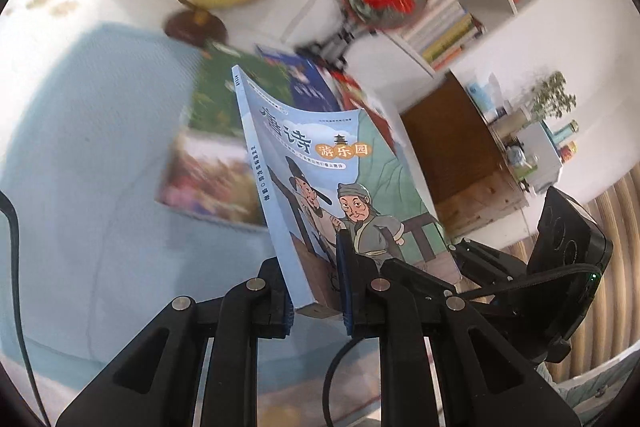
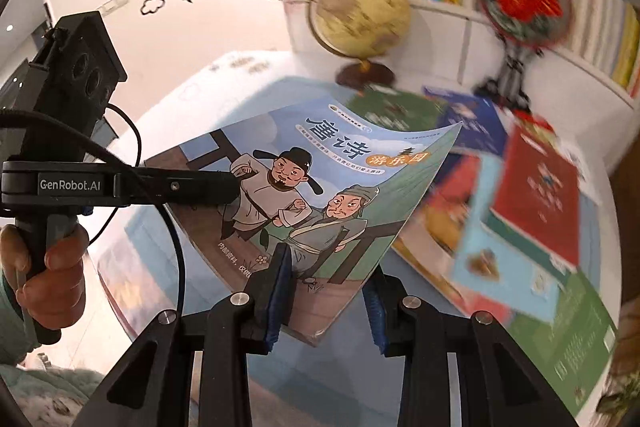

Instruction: Organize books

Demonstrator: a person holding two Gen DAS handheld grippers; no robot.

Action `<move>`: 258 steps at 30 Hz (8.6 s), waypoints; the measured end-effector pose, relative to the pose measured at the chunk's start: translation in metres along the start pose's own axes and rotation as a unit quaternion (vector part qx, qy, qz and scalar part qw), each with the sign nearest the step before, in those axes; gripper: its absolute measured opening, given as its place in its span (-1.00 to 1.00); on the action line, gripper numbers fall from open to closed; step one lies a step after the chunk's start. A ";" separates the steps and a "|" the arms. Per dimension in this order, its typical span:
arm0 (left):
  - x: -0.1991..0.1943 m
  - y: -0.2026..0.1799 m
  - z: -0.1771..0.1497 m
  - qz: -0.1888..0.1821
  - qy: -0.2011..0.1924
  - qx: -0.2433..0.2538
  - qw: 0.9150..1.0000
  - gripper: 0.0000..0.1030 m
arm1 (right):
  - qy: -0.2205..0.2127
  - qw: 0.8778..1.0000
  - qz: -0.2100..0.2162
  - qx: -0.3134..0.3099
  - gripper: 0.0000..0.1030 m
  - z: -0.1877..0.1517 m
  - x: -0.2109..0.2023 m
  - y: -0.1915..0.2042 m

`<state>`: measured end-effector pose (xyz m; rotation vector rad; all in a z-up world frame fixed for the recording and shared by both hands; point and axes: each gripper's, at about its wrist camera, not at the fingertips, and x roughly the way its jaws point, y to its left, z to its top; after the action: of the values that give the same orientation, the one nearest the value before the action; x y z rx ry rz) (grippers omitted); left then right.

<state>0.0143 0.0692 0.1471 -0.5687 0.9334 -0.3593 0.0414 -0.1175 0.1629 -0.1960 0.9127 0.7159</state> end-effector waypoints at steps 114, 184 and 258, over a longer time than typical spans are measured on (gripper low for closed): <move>0.324 -0.117 0.067 0.037 0.057 0.048 0.997 0.25 | 0.087 0.955 -0.096 0.266 0.14 -0.042 0.069 -0.390; 0.228 -0.168 -0.187 0.133 0.084 -0.097 0.983 -0.62 | 0.130 0.962 0.066 0.231 0.09 -0.241 -0.049 -0.294; 0.121 -0.193 -0.174 0.132 -0.015 -0.057 0.990 -0.64 | 0.053 0.989 0.110 -0.080 -0.26 -0.190 -0.105 -0.151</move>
<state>-0.0728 -0.1997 0.1037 -0.5452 0.9900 -0.0596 -0.0281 -0.3662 0.1080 -0.2814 0.9883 0.9923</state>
